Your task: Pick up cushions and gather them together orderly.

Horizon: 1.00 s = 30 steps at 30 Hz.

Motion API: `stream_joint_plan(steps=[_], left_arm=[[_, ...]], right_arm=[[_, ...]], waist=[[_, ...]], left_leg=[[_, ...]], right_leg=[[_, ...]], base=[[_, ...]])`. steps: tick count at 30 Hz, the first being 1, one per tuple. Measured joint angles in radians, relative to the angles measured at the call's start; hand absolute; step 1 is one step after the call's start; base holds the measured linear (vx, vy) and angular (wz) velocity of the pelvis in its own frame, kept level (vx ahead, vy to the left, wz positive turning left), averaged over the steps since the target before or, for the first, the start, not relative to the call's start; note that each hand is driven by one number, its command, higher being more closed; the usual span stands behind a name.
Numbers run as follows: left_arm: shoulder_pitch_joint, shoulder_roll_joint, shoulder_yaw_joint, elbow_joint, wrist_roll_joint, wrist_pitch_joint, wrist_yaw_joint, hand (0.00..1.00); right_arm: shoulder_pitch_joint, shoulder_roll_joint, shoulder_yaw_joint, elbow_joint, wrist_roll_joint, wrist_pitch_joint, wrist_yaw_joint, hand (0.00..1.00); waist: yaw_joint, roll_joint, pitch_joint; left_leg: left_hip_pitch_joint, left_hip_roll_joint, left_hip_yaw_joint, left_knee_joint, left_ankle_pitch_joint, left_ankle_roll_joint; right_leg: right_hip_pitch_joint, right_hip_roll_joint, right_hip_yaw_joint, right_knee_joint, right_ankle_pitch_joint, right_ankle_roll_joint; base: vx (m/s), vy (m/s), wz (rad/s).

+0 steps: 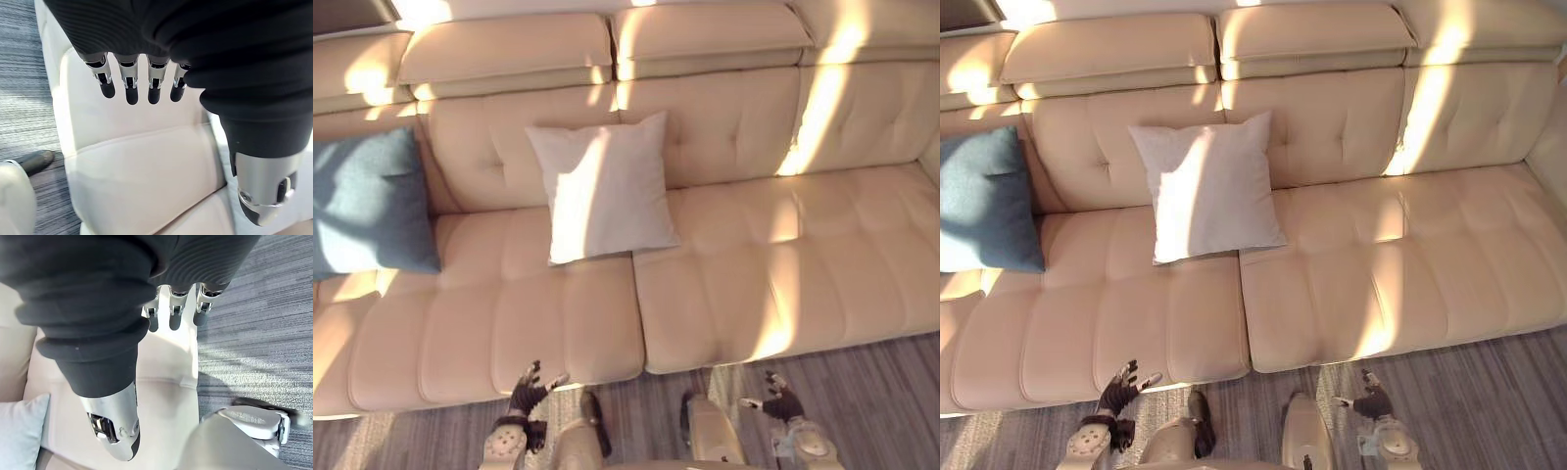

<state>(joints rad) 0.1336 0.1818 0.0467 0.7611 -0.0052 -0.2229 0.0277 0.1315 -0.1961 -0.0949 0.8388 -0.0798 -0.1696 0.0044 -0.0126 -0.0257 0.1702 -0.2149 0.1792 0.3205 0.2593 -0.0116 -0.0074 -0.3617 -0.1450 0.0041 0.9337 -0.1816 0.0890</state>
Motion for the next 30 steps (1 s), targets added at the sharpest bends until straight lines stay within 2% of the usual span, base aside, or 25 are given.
stream_joint_plan(steps=[1, 2, 3, 4, 5, 6, 7, 8, 9, 10, 11, 12, 13, 14, 15, 17, 18, 20, 23, 24, 27, 28, 29, 30], left_arm=[[0.011, -0.002, 0.0, -0.022, -0.004, 0.0, 0.001, 0.0], [0.012, -0.008, 0.0, -0.027, -0.004, 0.001, 0.009, 0.0], [0.012, -0.017, 0.003, -0.027, -0.005, 0.003, 0.015, 0.0], [0.006, -0.032, 0.003, -0.027, -0.006, 0.003, 0.021, 0.0], [0.004, -0.061, -0.02, -0.027, -0.012, 0.003, 0.021, 0.0], [0.009, -0.067, -0.027, -0.025, -0.016, 0.003, 0.022, 0.0], [0.005, -0.081, -0.043, -0.022, -0.025, 0.006, 0.024, 0.0], [-0.008, -0.095, -0.044, -0.023, -0.025, 0.008, 0.024, 0.0], [-0.013, -0.096, -0.043, -0.023, -0.025, 0.008, 0.024, 0.0], [-0.009, -0.096, -0.042, -0.028, -0.025, 0.008, 0.025, 0.0], [0.002, -0.096, -0.041, -0.039, -0.024, 0.007, 0.026, 0.0], [0.003, -0.097, -0.041, -0.046, -0.024, 0.007, 0.026, 0.0], [0.007, -0.098, -0.04, -0.05, -0.024, 0.007, 0.026, 0.0], [0.008, -0.098, -0.039, -0.05, -0.025, 0.007, 0.026, 0.0], [0.015, -0.098, -0.039, -0.05, -0.025, 0.008, 0.026, 0.0], [0.019, -0.098, -0.041, -0.05, -0.025, 0.008, 0.026, 0.0], [0.013, -0.088, -0.039, -0.043, -0.025, 0.011, 0.028, 0.0], [0.006, -0.087, -0.039, -0.043, -0.024, 0.01, 0.032, 0.0], [0.003, -0.08, -0.04, -0.039, -0.023, 0.011, 0.032, 0.0], [0.003, -0.077, -0.04, -0.038, -0.023, 0.011, 0.034, 0.0], [-0.002, -0.069, -0.04, -0.039, -0.023, 0.013, 0.038, 0.0], [-0.009, -0.067, -0.04, -0.043, -0.023, 0.014, 0.038, 0.0], [-0.022, -0.058, -0.041, -0.051, -0.022, 0.013, 0.038, 0.0], [-0.023, -0.057, -0.043, -0.057, -0.023, 0.014, 0.039, 0.0]], right_arm=[[0.01, 0.0, 0.019, 0.0, 0.0, -0.001, 0.0, 0.0], [0.001, -0.003, 0.023, -0.001, -0.005, 0.001, -0.002, 0.0], [-0.007, -0.009, 0.022, -0.002, -0.006, 0.001, -0.002, 0.0], [-0.016, -0.016, 0.017, -0.008, -0.003, 0.001, -0.004, 0.0], [-0.025, -0.035, 0.013, -0.042, 0.012, -0.006, -0.009, 0.0], [-0.04, -0.041, 0.014, -0.038, 0.016, -0.01, -0.013, 0.0], [-0.061, -0.055, 0.013, -0.027, 0.034, -0.008, -0.019, 0.0], [-0.066, -0.05, -0.016, -0.007, 0.041, -0.003, -0.026, 0.0], [-0.07, -0.04, -0.03, 0.0, 0.041, 0.003, -0.027, 0.0], [-0.054, -0.024, -0.045, -0.001, 0.041, 0.005, -0.029, 0.0], [-0.052, -0.018, -0.045, -0.004, 0.04, 0.004, -0.028, 0.0], [-0.052, -0.017, -0.045, -0.007, 0.04, 0.004, -0.028, 0.0], [-0.048, -0.017, -0.046, -0.021, 0.04, 0.005, -0.027, 0.0], [-0.047, -0.016, -0.046, -0.028, 0.04, 0.005, -0.027, 0.0], [-0.053, -0.015, -0.049, -0.036, 0.039, 0.004, -0.027, 0.0], [-0.054, -0.017, -0.055, -0.038, 0.039, 0.003, -0.028, 0.0], [-0.054, -0.006, -0.056, -0.031, 0.039, 0.004, -0.028, 0.0], [-0.038, -0.005, -0.055, -0.03, 0.039, 0.004, -0.026, 0.0], [-0.017, -0.005, -0.073, -0.029, 0.04, 0.005, -0.028, 0.0], [-0.018, -0.003, -0.075, -0.032, 0.04, 0.004, -0.028, 0.0], [-0.028, 0.006, -0.073, -0.048, 0.041, 0.002, -0.029, 0.0], [-0.03, 0.007, -0.07, -0.062, 0.042, -0.003, -0.029, 0.0], [-0.05, 0.007, -0.064, -0.064, 0.052, -0.002, -0.03, 0.0], [-0.061, 0.009, -0.062, -0.065, 0.053, -0.002, -0.031, 0.0]], waist=[[0.007, -0.014, -0.008], [0.028, -0.035, -0.012], [0.032, -0.04, -0.018], [0.038, -0.021, -0.019], [0.058, 0.021, -0.018], [0.059, 0.036, -0.019], [0.051, 0.073, -0.013], [0.043, 0.076, 0.006], [0.039, 0.073, 0.008], [0.03, 0.042, 0.02], [0.027, 0.037, 0.019], [0.027, 0.04, 0.018], [0.029, 0.045, 0.017], [0.031, 0.045, 0.017], [0.03, 0.045, 0.017], [0.026, 0.057, 0.01], [0.026, 0.049, 0.013], [0.026, 0.048, 0.006], [0.015, 0.049, 0.0], [0.009, 0.049, 0.0], [-0.003, 0.051, 0.0], [-0.007, 0.053, 0.0], [-0.014, 0.056, 0.001], [-0.024, 0.057, 0.003]], left_leg=[[-0.017, 0.0, -0.015, 0.022, 0.007, -0.009], [-0.048, 0.0, -0.019, 0.042, 0.025, -0.026], [-0.061, 0.008, -0.02, 0.04, 0.039, -0.033], [-0.08, 0.019, -0.018, 0.035, 0.06, -0.038], [-0.123, 0.05, -0.019, -0.022, 0.126, -0.053], [-0.137, 0.058, -0.024, -0.059, 0.166, -0.064], [-0.148, 0.073, -0.049, -0.154, 0.231, -0.099], [-0.155, 0.064, -0.075, -0.166, 0.219, -0.112], [-0.153, 0.052, -0.074, -0.126, 0.216, -0.108], [-0.135, 0.026, -0.071, -0.024, 0.149, -0.104], [-0.119, 0.023, -0.073, 0.067, 0.071, -0.097], [-0.114, 0.025, -0.076, 0.107, 0.036, -0.096], [-0.1, 0.029, -0.085, 0.171, -0.031, -0.092], [-0.088, 0.026, -0.093, 0.194, -0.062, -0.09], [-0.053, 0.013, -0.112, 0.206, -0.12, -0.089], [0.016, -0.01, -0.131, 0.114, -0.189, -0.091], [0.04, -0.029, -0.121, 0.059, -0.199, -0.096], [0.043, -0.039, -0.118, 0.04, -0.195, -0.094], [0.052, -0.045, -0.072, 0.038, -0.198, -0.089], [0.06, -0.044, -0.053, 0.044, -0.198, -0.077], [0.076, -0.037, 0.007, 0.085, -0.209, -0.057], [0.083, -0.028, 0.041, 0.097, -0.214, -0.049], [0.093, 0.003, 0.124, 0.096, -0.222, -0.04], [0.097, 0.015, 0.163, 0.099, -0.226, -0.034]], right_leg=[[0.052, -0.004, 0.004, 0.051, -0.018, 0.027], [0.11, -0.011, -0.001, -0.03, -0.09, 0.039], [0.122, -0.002, -0.014, -0.075, -0.125, 0.029], [0.127, 0.013, -0.033, -0.129, -0.152, 0.013], [0.124, 0.055, -0.075, -0.245, -0.195, -0.032], [0.113, 0.077, -0.082, -0.283, -0.207, -0.054], [0.101, 0.102, -0.098, -0.354, -0.206, -0.077], [0.089, 0.095, -0.133, -0.374, -0.175, -0.112], [0.088, 0.083, -0.14, -0.374, -0.165, -0.122], [0.092, 0.062, -0.145, -0.382, -0.148, -0.128], [0.093, 0.059, -0.14, -0.405, -0.127, -0.128], [0.09, 0.063, -0.136, -0.416, -0.114, -0.126], [0.081, 0.072, -0.123, -0.438, -0.094, -0.118], [0.075, 0.075, -0.113, -0.444, -0.086, -0.114], [0.064, 0.08, -0.095, -0.451, -0.078, -0.099], [0.045, 0.092, -0.071, -0.452, -0.069, -0.086], [0.041, 0.087, -0.047, -0.462, -0.061, -0.073], [0.046, 0.087, -0.036, -0.515, -0.029, -0.05], [0.052, 0.091, 0.008, -0.573, 0.038, -0.033], [0.052, 0.096, 0.031, -0.582, 0.053, -0.041], [0.041, 0.138, 0.118, -0.613, 0.102, -0.035], [0.04, 0.155, 0.153, -0.642, 0.14, -0.024], [0.005, 0.17, 0.124, -0.682, 0.21, -0.028], [-0.001, 0.156, 0.052, -0.696, 0.216, -0.04]], base=[[-0.19, -0.209, 0.16], [-0.27, -0.264, 0.09], [-0.2, -0.184, -0.07], [-0.3, -0.185, -0.3], [-0.27, -0.141, -0.34], [-0.44, -0.23, -0.24], [-0.47, -0.179, 0.11], [-0.4, -0.133, 0.3], [-0.35, -0.097, 0.44], [-0.24, -0.099, 0.29], [-0.29, -0.111, 0.15], [-0.26, -0.063, -0.12], [-0.24, 0.002, -0.2], [-0.26, 0.045, -0.36], [-0.23, 0.091, -0.42], [-0.16, 0.103, -0.4], [-0.13, 0.107, -0.32], [-0.1, 0.124, -0.31], [0.0, 0.142, -0.43], [0.05, 0.098, -0.64], [0.07, 0.084, -1.19], [0.02, 0.073, -2.06], [-0.01, 0.048, -2.06], [-0.05, 0.001, -1.8]])
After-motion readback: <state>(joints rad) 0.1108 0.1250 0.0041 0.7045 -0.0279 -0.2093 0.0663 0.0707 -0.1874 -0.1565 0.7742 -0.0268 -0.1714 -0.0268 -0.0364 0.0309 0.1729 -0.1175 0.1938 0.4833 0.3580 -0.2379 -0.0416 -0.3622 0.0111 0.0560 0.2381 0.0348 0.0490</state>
